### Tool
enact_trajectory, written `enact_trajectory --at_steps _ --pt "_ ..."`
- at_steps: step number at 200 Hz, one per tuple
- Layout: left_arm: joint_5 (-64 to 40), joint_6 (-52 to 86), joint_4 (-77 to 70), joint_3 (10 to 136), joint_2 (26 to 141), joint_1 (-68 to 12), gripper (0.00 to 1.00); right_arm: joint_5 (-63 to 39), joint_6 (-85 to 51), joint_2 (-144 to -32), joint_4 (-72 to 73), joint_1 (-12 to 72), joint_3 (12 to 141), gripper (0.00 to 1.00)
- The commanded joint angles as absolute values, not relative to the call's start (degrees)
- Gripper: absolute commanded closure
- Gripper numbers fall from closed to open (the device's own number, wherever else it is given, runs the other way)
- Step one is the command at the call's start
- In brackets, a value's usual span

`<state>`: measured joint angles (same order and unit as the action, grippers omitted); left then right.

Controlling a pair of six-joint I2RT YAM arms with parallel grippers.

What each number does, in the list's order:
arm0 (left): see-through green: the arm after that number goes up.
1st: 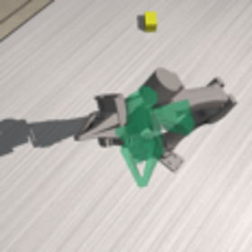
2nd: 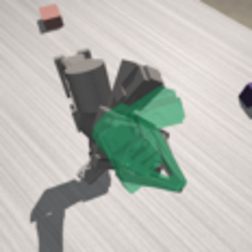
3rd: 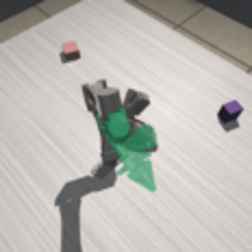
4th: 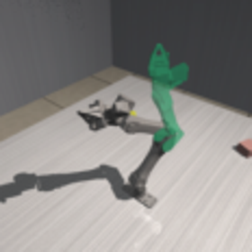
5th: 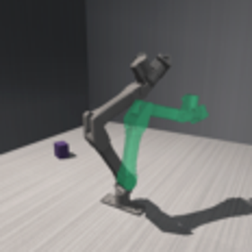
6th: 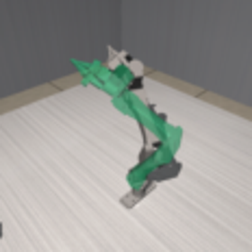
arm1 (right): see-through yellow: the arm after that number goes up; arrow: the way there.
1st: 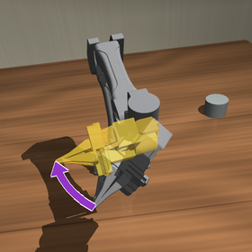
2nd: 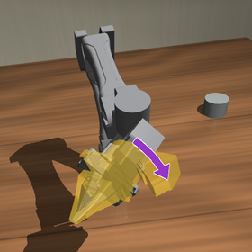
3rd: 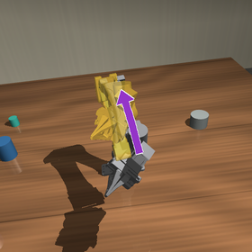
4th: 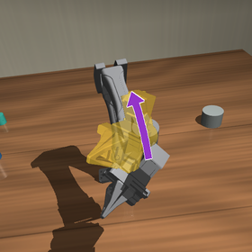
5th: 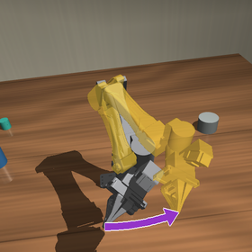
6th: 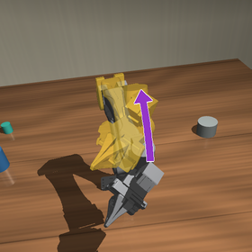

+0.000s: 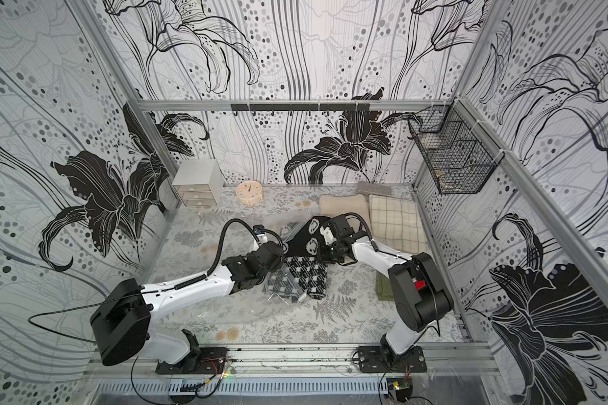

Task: Take the scarf out of the vacuum bag
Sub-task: Take out the scarf from the vacuum bag.

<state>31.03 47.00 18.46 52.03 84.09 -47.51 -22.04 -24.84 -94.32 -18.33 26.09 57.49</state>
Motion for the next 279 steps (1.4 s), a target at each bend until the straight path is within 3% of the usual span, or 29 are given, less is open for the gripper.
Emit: enact_trajectory --at_steps 1,123,214,279 --pt "33.12 47.29 16.91 52.73 83.54 -47.02 1.00 -21.86 -26.01 -94.38 -16.61 25.49 56.52 1.00" --pt "33.44 48.69 18.11 52.91 84.86 -46.74 1.00 -24.87 -25.26 -90.58 -14.07 25.05 54.63 1.00" --pt "34.28 48.87 18.68 52.65 84.12 -46.67 1.00 -19.11 -22.37 -87.46 -22.04 23.97 56.15 1.00" --pt "35.09 48.78 19.67 52.22 82.50 -46.68 1.00 -20.31 -19.87 -84.87 -25.39 23.56 57.51 1.00"
